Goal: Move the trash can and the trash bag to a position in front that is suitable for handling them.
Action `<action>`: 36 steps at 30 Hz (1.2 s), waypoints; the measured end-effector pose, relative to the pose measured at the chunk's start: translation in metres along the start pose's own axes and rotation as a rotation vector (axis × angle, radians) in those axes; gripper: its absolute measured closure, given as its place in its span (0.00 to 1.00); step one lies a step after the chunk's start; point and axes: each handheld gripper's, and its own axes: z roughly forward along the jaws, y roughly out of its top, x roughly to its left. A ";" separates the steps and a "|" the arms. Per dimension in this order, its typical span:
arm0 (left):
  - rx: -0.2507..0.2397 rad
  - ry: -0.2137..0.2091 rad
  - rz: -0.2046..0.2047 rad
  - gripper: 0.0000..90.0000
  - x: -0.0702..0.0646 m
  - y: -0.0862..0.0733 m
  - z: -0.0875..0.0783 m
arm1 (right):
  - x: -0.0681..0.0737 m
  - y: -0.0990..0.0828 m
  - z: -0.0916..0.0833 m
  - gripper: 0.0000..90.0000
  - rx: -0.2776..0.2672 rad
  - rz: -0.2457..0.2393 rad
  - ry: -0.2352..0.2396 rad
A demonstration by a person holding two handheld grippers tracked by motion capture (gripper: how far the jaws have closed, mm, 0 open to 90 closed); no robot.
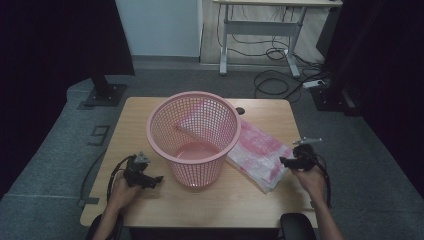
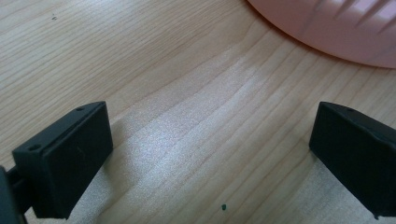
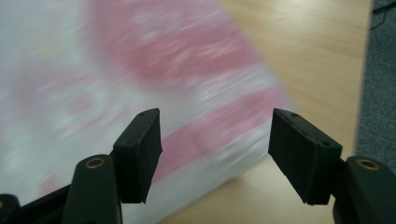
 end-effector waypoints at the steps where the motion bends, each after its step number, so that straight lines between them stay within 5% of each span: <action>1: 0.000 0.000 0.000 0.00 0.000 0.000 0.000 | -0.010 0.005 0.007 0.37 0.001 0.011 -0.003; 3: -0.001 0.000 0.001 0.00 0.000 0.000 0.000 | -0.023 0.012 0.021 0.36 0.005 0.005 -0.034; 7: -0.002 -0.001 0.001 0.00 0.000 0.000 0.000 | -0.040 0.018 0.046 0.38 0.044 0.018 -0.012; 11: 0.000 -0.001 0.004 0.00 -0.001 -0.001 0.000 | -0.041 0.014 0.058 0.76 0.092 0.005 0.037; 12: 0.000 -0.001 0.004 0.00 -0.001 -0.001 0.000 | -0.041 0.014 0.058 0.76 0.092 0.005 0.037; 13: -0.004 -0.003 0.002 0.00 -0.001 -0.001 0.000 | -0.035 0.011 0.054 0.90 0.096 -0.009 0.073; 16: 0.000 -0.003 0.005 0.00 -0.001 -0.001 0.000 | -0.023 0.004 0.046 0.96 0.106 -0.059 0.070; 24: 0.000 -0.005 0.007 0.00 -0.003 0.000 0.000 | 0.027 -0.032 0.007 0.96 0.083 -0.146 0.091; 25: 0.000 -0.004 0.007 0.00 -0.003 0.000 0.000 | 0.046 -0.042 -0.006 0.96 0.074 -0.167 0.119; 26: 0.000 -0.004 0.007 0.00 -0.003 0.000 0.000 | 0.046 -0.042 -0.006 0.96 0.074 -0.167 0.119; 27: 0.002 -0.005 0.010 0.00 -0.003 0.000 0.000 | 0.071 -0.053 -0.017 0.95 0.078 -0.198 0.152; 31: 0.006 -0.008 0.017 0.00 -0.004 0.000 0.000 | 0.104 -0.066 -0.029 0.74 0.117 -0.250 0.227; 34: 0.006 -0.010 0.018 0.00 -0.004 0.000 0.000 | 0.105 -0.058 -0.038 0.62 0.094 -0.263 0.185; 36: 0.010 -0.014 0.028 0.00 -0.004 0.001 0.000 | 0.085 -0.033 -0.038 0.50 0.039 -0.159 0.161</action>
